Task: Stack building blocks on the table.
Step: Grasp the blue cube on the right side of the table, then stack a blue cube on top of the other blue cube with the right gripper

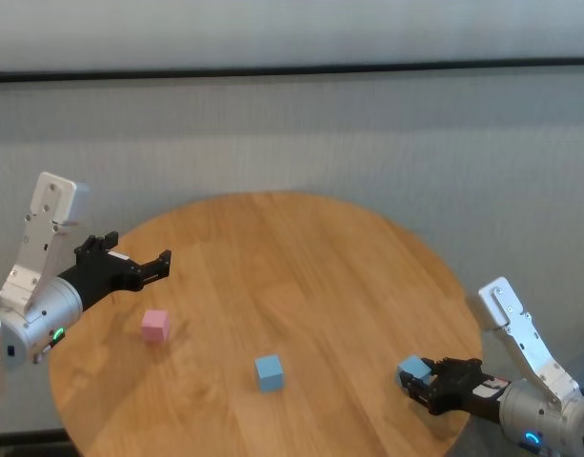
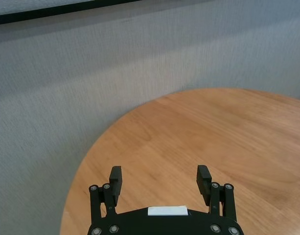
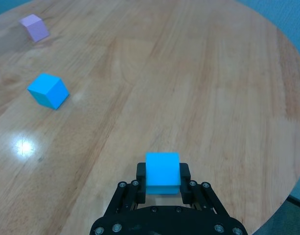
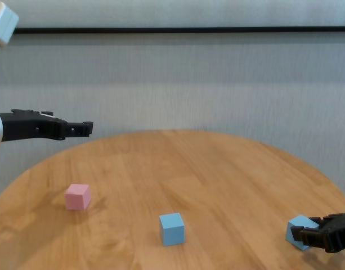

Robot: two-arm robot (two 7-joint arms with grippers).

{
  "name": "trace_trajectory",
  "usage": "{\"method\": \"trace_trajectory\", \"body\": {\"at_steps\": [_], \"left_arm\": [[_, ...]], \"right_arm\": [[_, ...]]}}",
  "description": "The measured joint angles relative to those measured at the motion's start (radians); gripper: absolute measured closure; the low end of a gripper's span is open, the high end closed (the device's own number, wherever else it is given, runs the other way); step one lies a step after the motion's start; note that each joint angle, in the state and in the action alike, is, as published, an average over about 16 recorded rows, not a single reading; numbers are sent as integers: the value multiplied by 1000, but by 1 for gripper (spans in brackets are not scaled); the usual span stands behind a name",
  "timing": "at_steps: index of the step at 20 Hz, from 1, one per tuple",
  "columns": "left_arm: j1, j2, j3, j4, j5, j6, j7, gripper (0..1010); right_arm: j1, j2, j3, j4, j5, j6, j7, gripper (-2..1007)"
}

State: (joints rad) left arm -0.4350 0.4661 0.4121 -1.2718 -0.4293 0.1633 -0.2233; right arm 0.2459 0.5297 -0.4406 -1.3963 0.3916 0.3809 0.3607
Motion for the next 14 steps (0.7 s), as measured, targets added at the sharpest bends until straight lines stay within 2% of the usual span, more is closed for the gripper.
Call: {"method": "trace_trajectory", "body": {"at_steps": [5,14], "left_arm": [[0,0,0,0,0,0,0,7],[0,0,0,0,0,0,0,7]], "right_arm": [[0,0,0,0,0,0,0,633],[0,-2,4,-11,-8,-3,7,636]]}}
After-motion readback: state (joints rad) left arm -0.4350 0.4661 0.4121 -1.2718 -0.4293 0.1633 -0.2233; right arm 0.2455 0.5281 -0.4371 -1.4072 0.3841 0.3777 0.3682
